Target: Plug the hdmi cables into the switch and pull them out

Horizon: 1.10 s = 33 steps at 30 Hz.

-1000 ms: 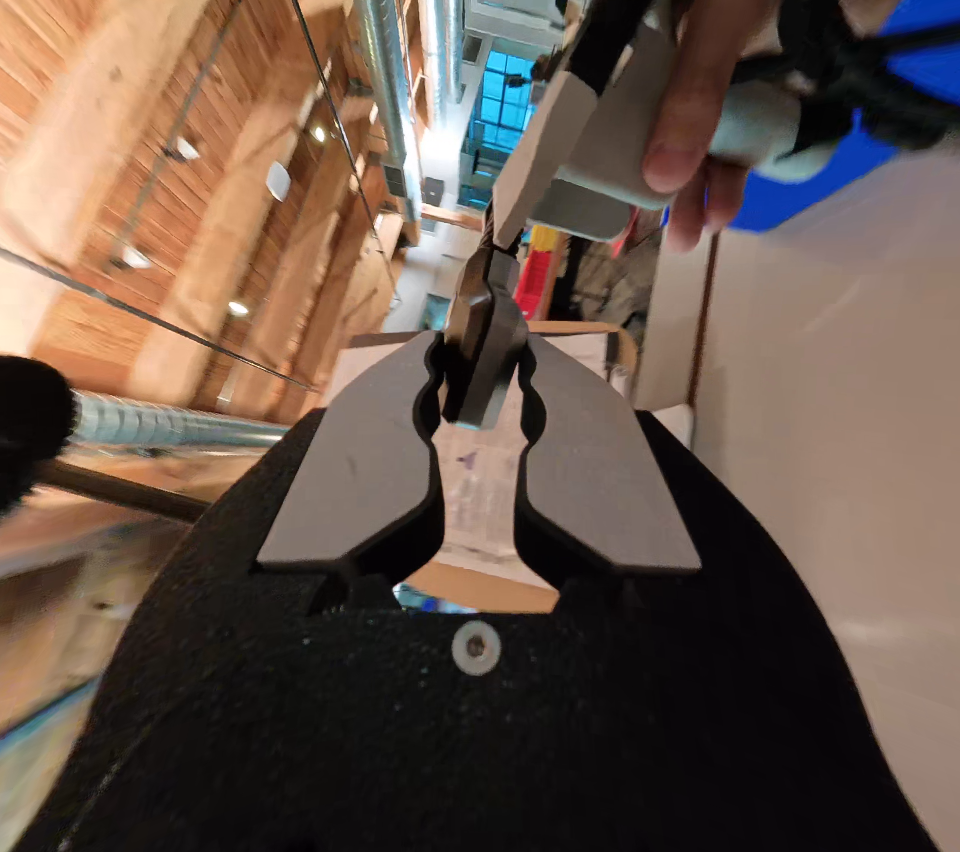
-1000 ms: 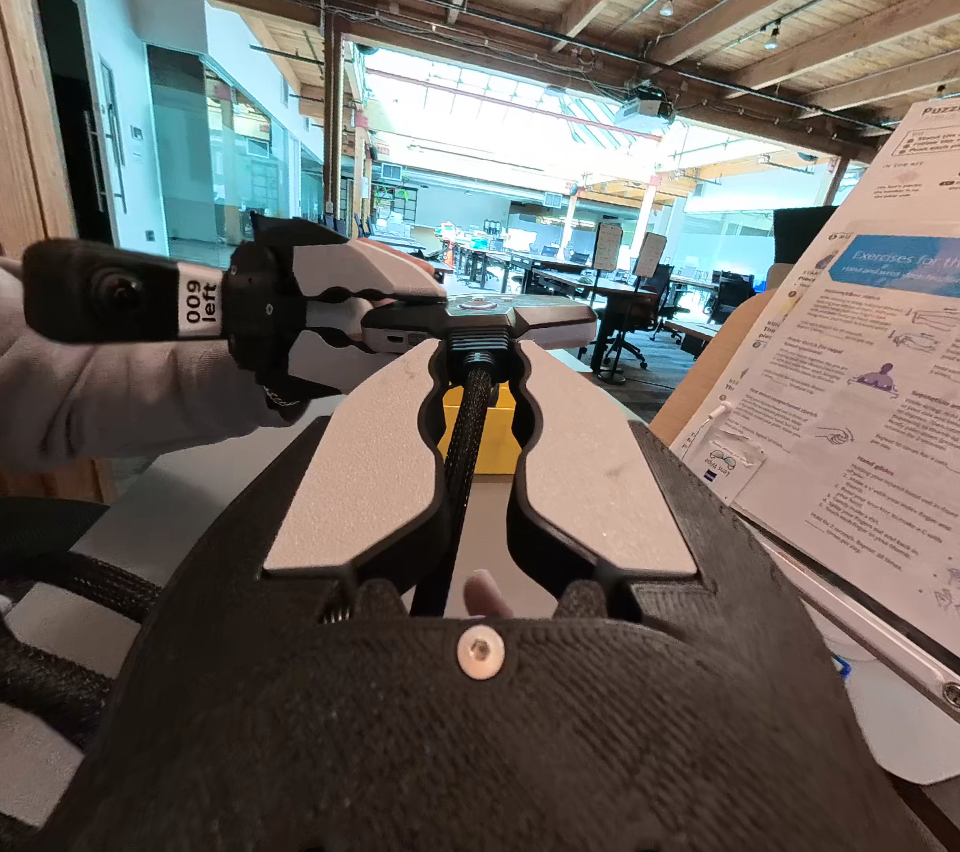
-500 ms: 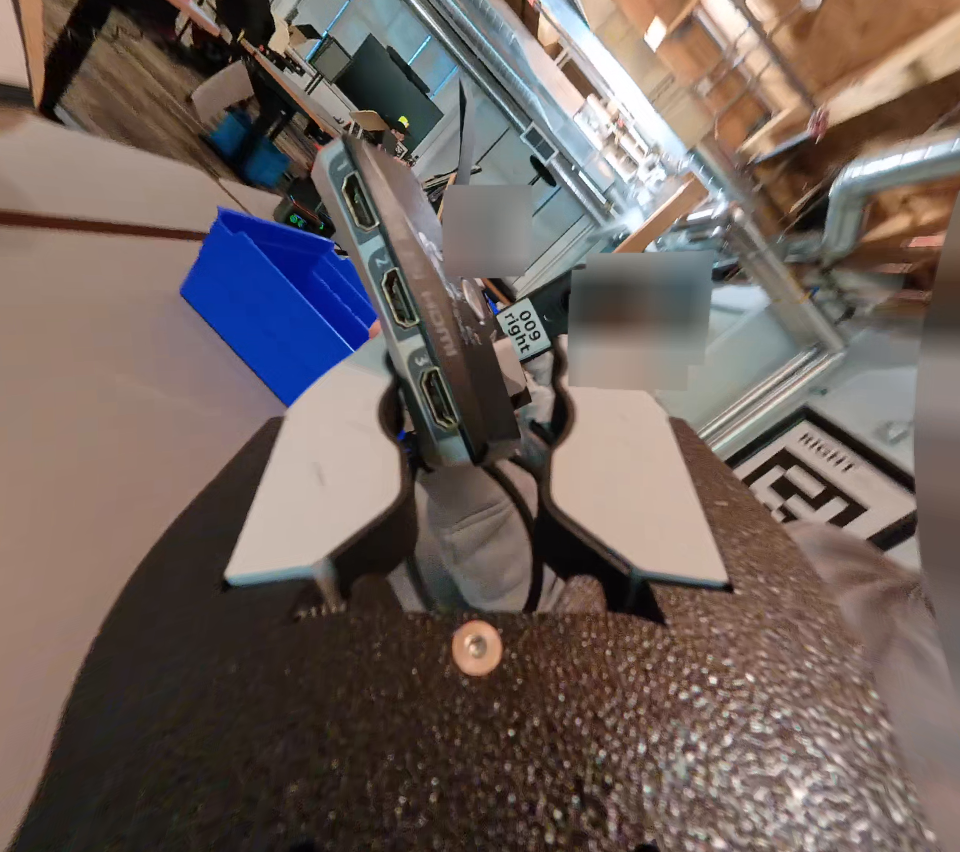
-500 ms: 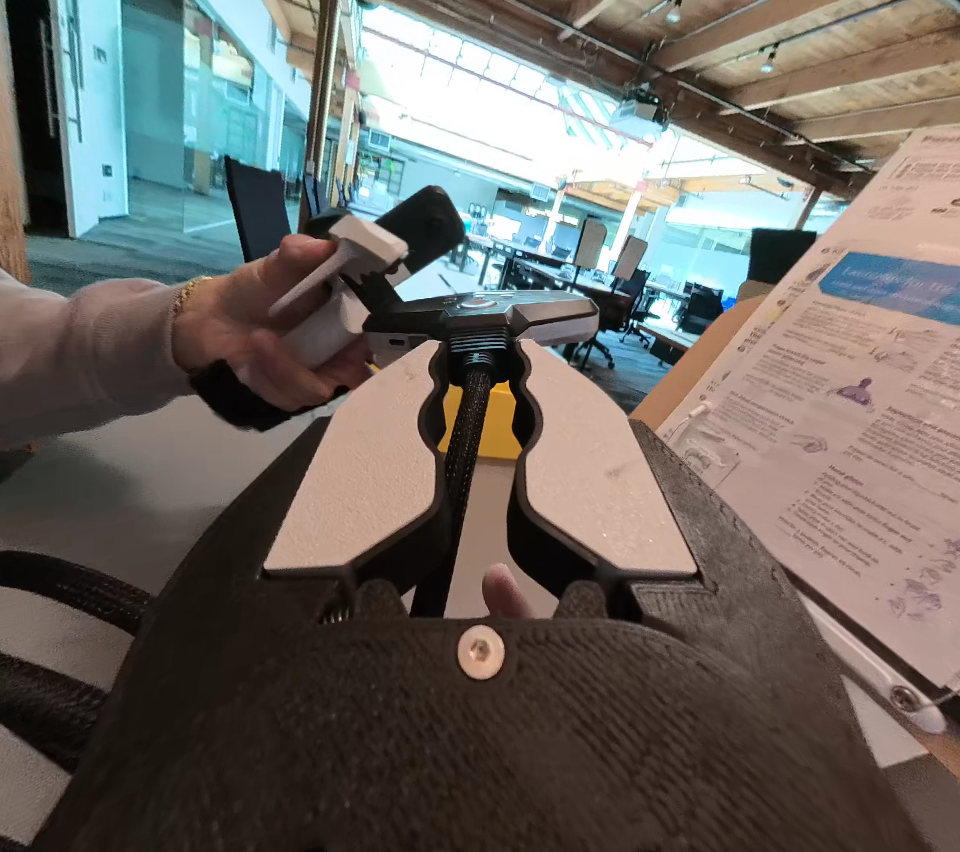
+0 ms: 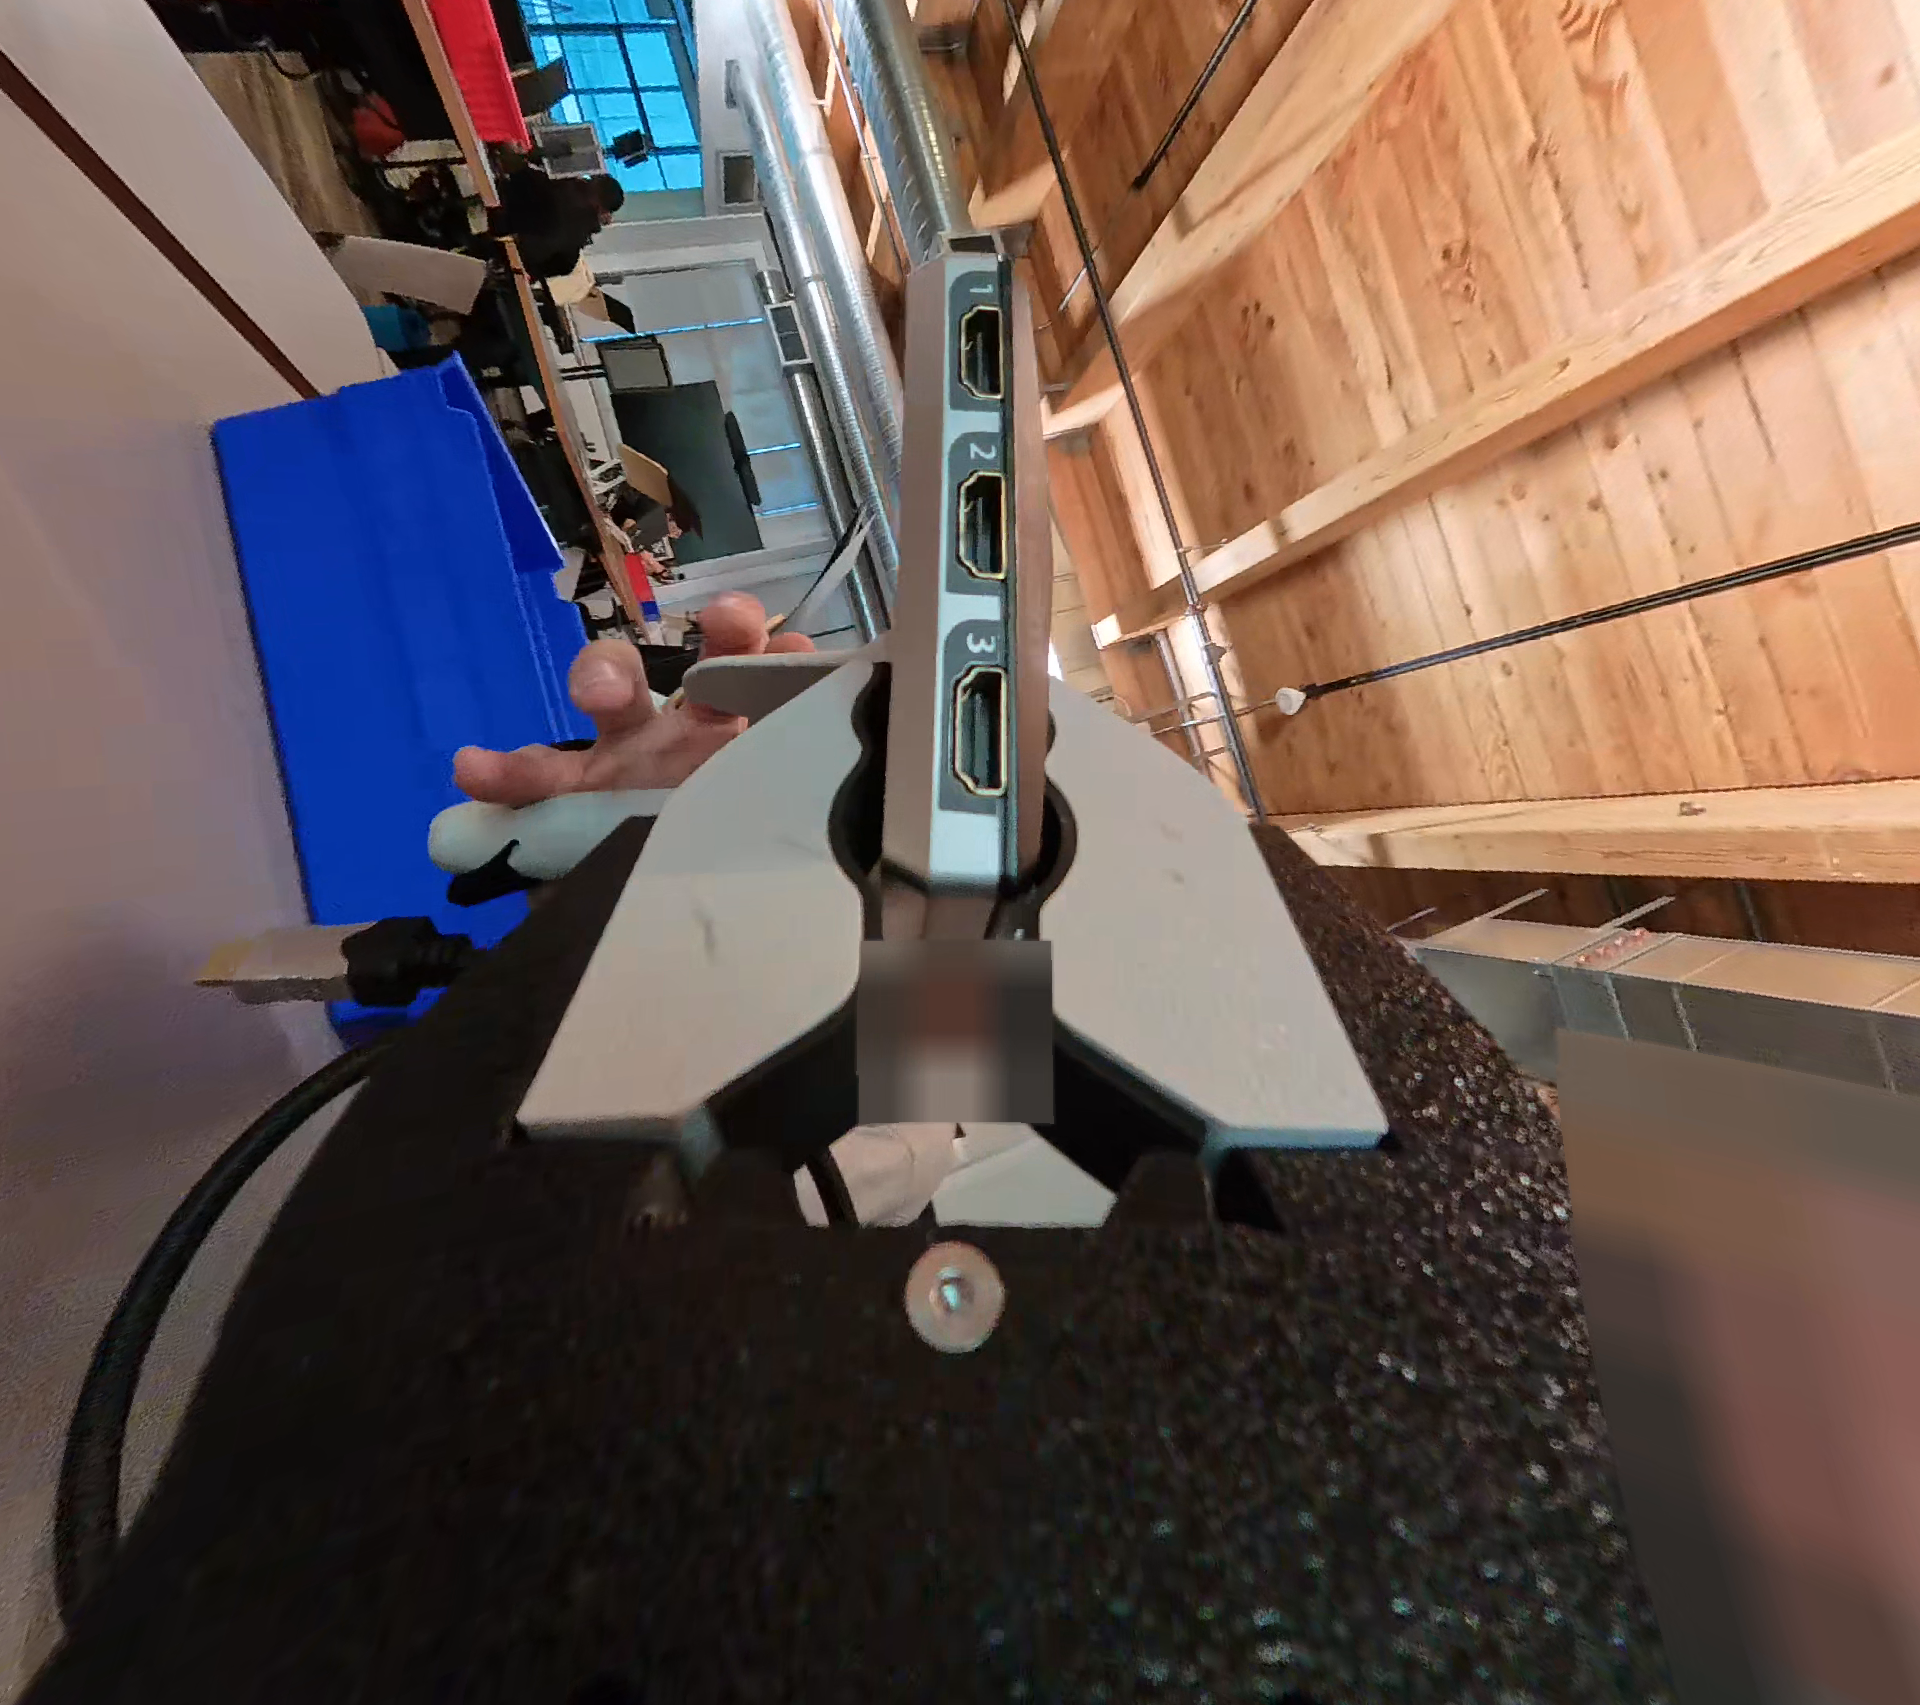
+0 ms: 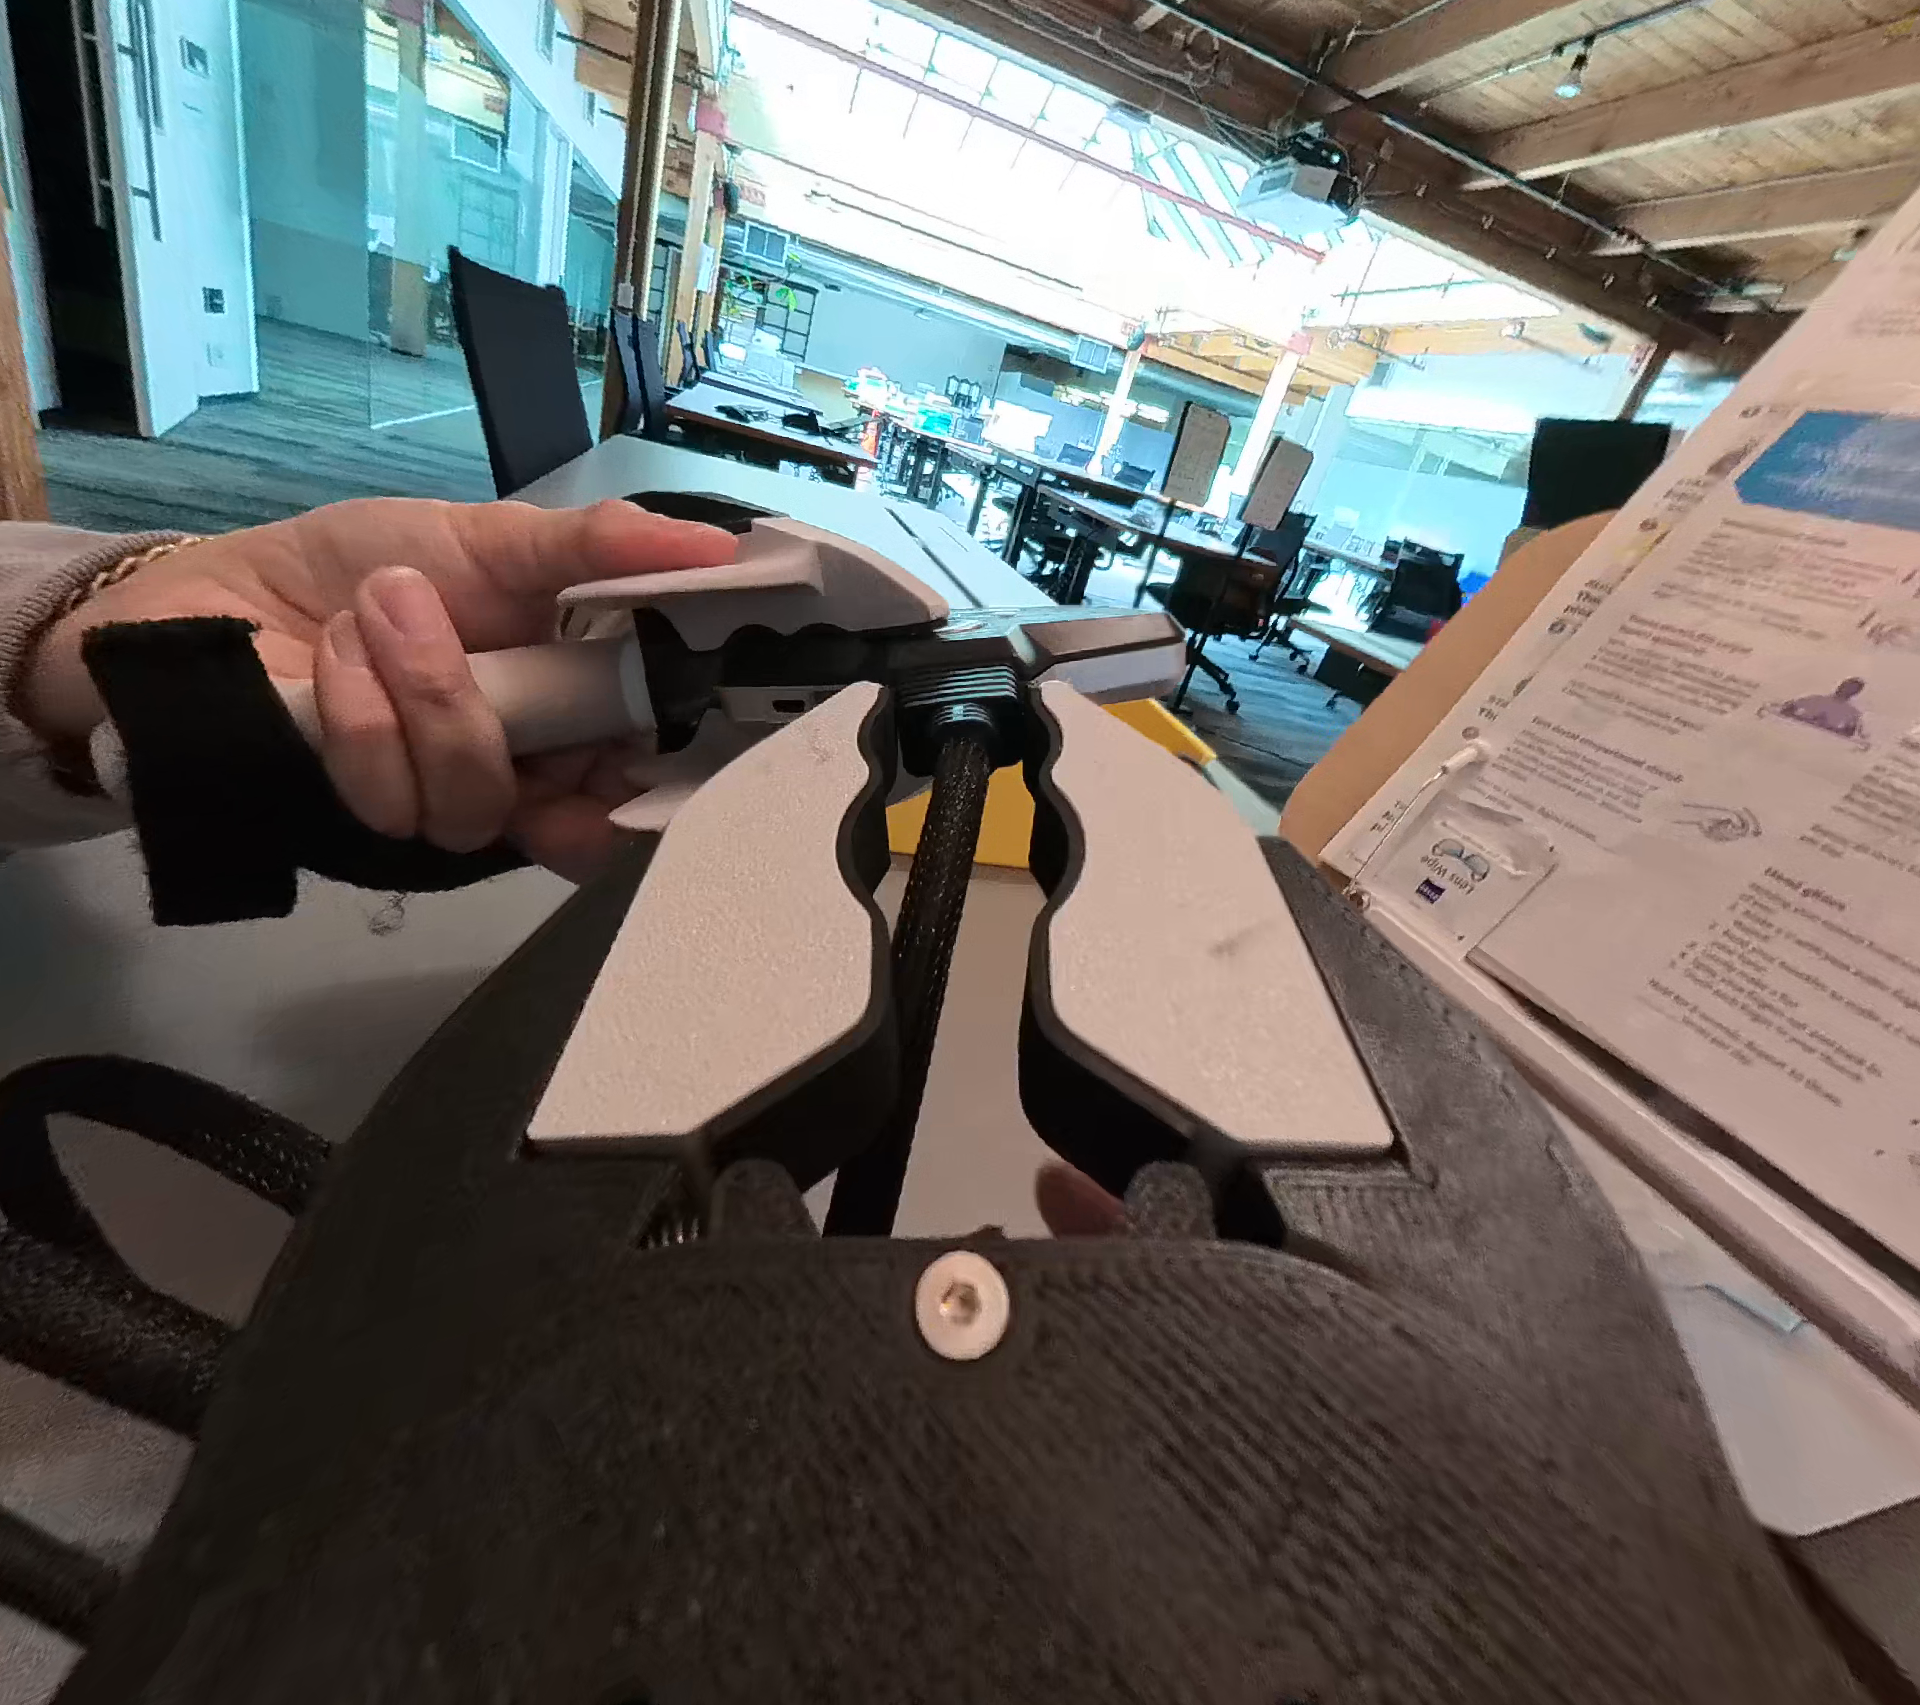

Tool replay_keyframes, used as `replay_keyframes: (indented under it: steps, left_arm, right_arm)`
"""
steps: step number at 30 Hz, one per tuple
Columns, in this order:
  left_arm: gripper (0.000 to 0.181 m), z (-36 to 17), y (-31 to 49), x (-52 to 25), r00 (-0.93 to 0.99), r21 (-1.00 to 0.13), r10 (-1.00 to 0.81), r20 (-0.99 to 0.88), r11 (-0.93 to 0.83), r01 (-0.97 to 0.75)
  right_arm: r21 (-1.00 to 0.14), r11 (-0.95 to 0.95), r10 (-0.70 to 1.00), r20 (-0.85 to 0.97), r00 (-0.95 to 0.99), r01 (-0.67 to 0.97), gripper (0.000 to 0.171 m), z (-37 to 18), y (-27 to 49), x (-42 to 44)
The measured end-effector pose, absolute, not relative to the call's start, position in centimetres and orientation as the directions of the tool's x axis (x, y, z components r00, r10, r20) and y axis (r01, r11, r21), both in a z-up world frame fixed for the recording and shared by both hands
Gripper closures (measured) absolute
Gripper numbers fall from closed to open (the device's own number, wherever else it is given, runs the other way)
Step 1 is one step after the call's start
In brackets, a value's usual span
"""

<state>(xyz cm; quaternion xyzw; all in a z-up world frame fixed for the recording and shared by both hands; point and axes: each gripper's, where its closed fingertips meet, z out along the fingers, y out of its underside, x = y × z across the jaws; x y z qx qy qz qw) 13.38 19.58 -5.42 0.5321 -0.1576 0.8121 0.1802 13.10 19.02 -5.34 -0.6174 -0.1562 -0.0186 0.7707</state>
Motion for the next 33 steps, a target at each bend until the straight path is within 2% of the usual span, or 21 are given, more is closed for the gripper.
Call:
replay_keyframes:
  steps: [7, 11, 13, 16, 18, 20, 23, 25, 27, 29, 31, 33]
  left_arm:
    - [0.159, -4.2, 19.2, 12.5, -0.371, -0.032, 0.167, 0.914, -0.879, -0.475]
    - [0.159, -4.3, 19.1, 12.3, -0.36, -0.003, 0.191, 0.913, -0.88, -0.474]
    - [0.159, -4.6, 18.9, 12.2, -0.369, -0.031, 0.173, 0.913, -0.873, -0.486]
    - [0.154, -5.3, 18.6, 11.9, -0.412, -0.224, -0.009, 0.911, -0.85, -0.476]
    - [0.147, -5.0, 19.6, 11.3, -0.465, -0.45, -0.264, 0.845, -0.821, -0.351]
    - [0.147, -3.9, 21.8, 10.3, -0.486, -0.689, -0.547, 0.682, -0.703, -0.176]
    - [0.143, -2.0, 27.7, 8.7, -0.326, -0.906, -0.859, 0.394, -0.422, 0.017]
    - [0.143, -2.3, 33.9, 8.2, -0.086, -0.982, -0.979, 0.187, -0.185, -0.028]
    - [0.143, -3.8, 40.6, 7.9, 0.107, -0.977, -0.993, 0.05, -0.071, -0.199]
    - [0.139, -6.7, 46.0, 8.0, 0.221, -0.914, -0.973, 0.072, -0.152, -0.375]
    - [0.12, -10.4, 49.5, 8.3, 0.299, -0.811, -0.945, 0.131, -0.276, -0.517]
    - [0.115, -13.4, 51.2, 8.7, 0.357, -0.725, -0.921, 0.152, -0.35, -0.593]
  right_arm:
    - [-0.906, 0.246, 0.11, 0.378, 0.919, 0.343, 0.149, -4.1, 18.6, 12.1]
    - [-0.914, 0.208, 0.088, 0.372, 0.924, 0.348, 0.149, -4.2, 18.4, 11.8]
    - [-0.914, 0.213, 0.061, 0.365, 0.929, 0.345, 0.148, -4.5, 18.3, 11.6]
    - [-0.938, 0.232, 0.092, 0.285, 0.954, 0.258, 0.148, -5.3, 17.8, 11.7]
    - [-0.947, 0.268, 0.102, 0.21, 0.972, 0.176, 0.148, -5.2, 16.9, 12.2]
    - [-0.945, 0.315, 0.11, 0.129, 0.986, 0.089, 0.148, -4.5, 15.5, 13.0]
    - [-0.933, 0.36, 0.125, 0.046, 0.991, -0.002, 0.148, -4.0, 13.9, 13.5]
    - [-0.929, 0.369, 0.126, 0.023, 0.992, -0.025, 0.148, -4.2, 13.2, 13.3]
    - [-0.929, 0.369, 0.113, 0.015, 0.993, -0.028, 0.149, -4.8, 13.0, 13.3]
    - [-0.924, 0.378, 0.126, -0.01, 0.992, -0.057, 0.149, -4.9, 13.0, 13.4]
    - [-0.921, 0.385, 0.128, -0.017, 0.992, -0.066, 0.149, -4.9, 13.0, 13.6]
    - [-0.921, 0.385, 0.13, -0.017, 0.991, -0.066, 0.149, -5.2, 12.9, 13.6]
